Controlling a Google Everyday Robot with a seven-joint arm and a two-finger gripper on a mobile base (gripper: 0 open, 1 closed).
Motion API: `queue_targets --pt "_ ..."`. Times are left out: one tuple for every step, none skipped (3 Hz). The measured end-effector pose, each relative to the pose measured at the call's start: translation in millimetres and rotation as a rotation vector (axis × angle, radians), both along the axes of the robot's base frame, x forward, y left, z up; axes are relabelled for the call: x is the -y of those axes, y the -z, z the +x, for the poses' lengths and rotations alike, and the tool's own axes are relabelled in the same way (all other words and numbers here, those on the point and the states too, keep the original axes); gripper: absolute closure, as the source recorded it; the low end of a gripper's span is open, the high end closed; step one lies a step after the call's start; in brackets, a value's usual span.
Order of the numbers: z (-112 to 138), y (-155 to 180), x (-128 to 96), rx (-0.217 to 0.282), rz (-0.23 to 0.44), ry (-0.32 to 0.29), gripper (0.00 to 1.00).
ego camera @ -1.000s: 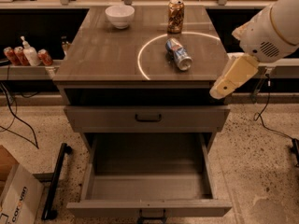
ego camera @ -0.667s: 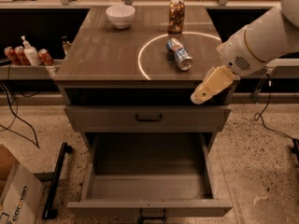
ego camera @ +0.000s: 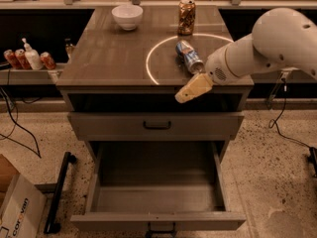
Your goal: Place redbull can into middle drawer
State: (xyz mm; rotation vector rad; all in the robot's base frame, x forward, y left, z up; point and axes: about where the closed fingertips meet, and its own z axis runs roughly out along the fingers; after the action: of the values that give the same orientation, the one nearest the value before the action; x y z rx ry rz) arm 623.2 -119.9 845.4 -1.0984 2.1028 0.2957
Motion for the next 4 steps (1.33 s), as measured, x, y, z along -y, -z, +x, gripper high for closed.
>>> queue_targets --pt "34.9 16.5 -4.8 0.022 0.035 0.039 0.00" --pt "65.8 31.9 1.0 0.029 0.054 0.092 0.00" --pt "91.0 33.8 12.2 0.057 0.056 0.136 0.00" --pt "105.2 27.6 19.2 0.084 0.050 0.156 0.00"
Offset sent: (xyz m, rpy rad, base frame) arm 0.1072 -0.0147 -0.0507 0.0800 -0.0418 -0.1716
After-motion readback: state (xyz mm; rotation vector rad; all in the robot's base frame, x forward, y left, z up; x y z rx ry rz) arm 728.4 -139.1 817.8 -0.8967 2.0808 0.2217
